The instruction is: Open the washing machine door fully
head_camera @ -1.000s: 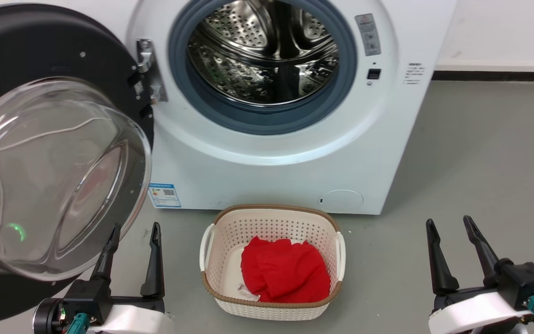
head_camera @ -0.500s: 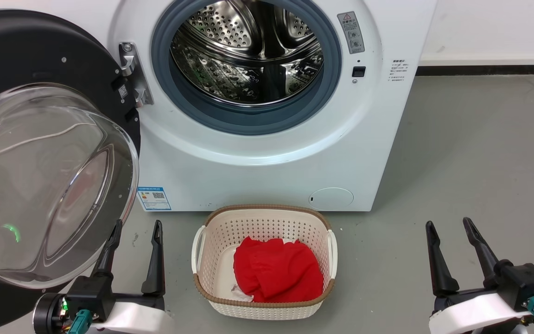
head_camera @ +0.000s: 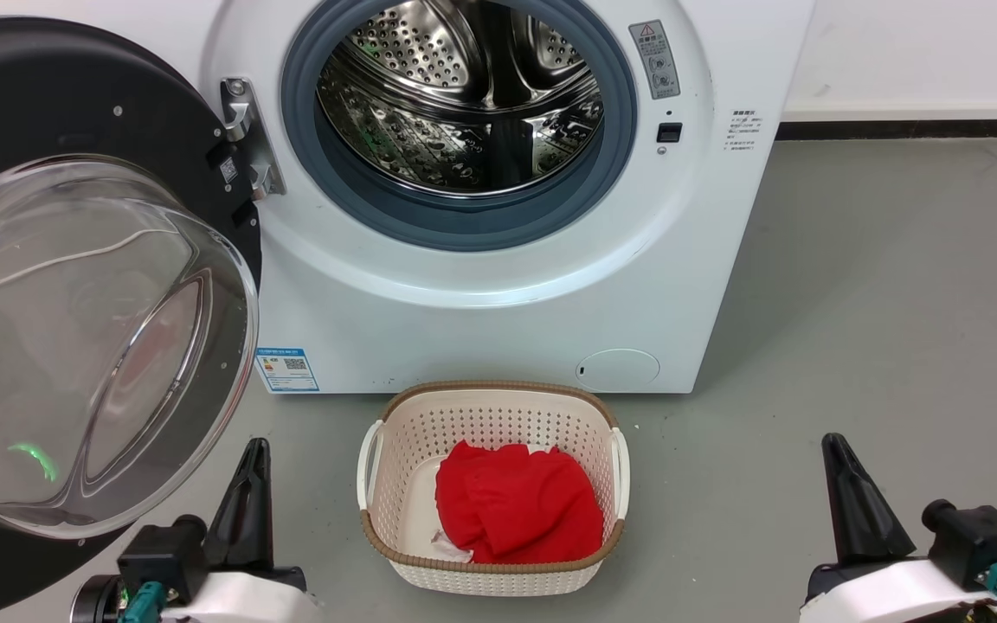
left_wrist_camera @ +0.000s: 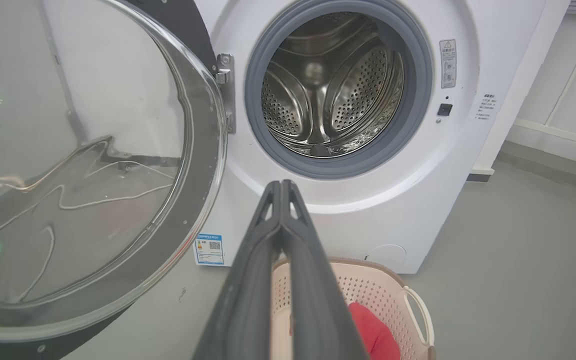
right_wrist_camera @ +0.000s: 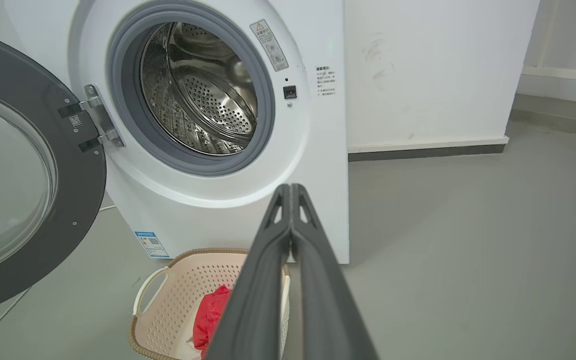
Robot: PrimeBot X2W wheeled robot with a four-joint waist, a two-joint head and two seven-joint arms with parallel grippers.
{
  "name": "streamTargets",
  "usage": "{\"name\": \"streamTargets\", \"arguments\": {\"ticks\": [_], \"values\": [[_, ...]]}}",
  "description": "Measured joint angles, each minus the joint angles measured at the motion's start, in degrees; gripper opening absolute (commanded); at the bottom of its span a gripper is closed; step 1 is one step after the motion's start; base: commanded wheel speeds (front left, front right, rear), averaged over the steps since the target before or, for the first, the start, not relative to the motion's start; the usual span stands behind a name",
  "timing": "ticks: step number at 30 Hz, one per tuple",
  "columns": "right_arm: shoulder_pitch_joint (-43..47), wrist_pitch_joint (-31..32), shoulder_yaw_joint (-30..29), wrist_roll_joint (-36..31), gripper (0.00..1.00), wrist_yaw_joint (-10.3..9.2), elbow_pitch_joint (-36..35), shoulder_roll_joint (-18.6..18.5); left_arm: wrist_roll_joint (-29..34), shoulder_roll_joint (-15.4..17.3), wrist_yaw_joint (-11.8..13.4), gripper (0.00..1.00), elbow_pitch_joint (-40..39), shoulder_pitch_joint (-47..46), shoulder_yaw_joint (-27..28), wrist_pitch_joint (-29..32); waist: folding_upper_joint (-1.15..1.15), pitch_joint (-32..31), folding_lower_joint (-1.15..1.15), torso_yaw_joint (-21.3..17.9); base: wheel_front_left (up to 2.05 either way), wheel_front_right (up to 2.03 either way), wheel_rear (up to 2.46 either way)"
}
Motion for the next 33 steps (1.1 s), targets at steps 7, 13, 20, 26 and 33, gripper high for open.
{"name": "streamTargets", "arguments": {"ticks": [7,13,20,26,33], "values": [[-0.23,1.24,-0.09,8.55,0.00,0.00,0.87,-0.23,-8.36,0.00,-0.07,0.00,0.71,-0.39,0.36,1.82,0.00,0.06,0.00,-0.01,0.00,0.00,0.00],[-1.08,2.30,-0.15,15.27,0.00,0.00,1.57,-0.52,-15.03,0.00,-0.09,0.00,1.18,-0.69,0.45,3.26,0.00,0.10,0.00,-0.02,0.00,0.00,0.00],[-1.65,3.57,-0.31,22.49,0.00,-0.01,2.36,-0.73,-22.17,0.00,-0.21,0.00,1.78,-1.52,0.77,4.80,0.00,0.16,0.00,-0.03,0.00,0.00,0.00],[-2.38,4.49,-0.49,28.31,0.00,-0.01,2.85,-0.86,-27.82,0.00,-0.56,0.00,2.30,-1.83,1.04,6.16,0.00,0.20,0.00,-0.04,0.00,0.00,0.00],[-2.85,5.57,-0.77,34.49,0.00,-0.01,3.52,-1.02,-33.93,-0.01,-0.58,0.00,2.97,-2.68,1.29,7.65,0.00,0.26,0.00,-0.05,0.00,0.00,0.00]]}}
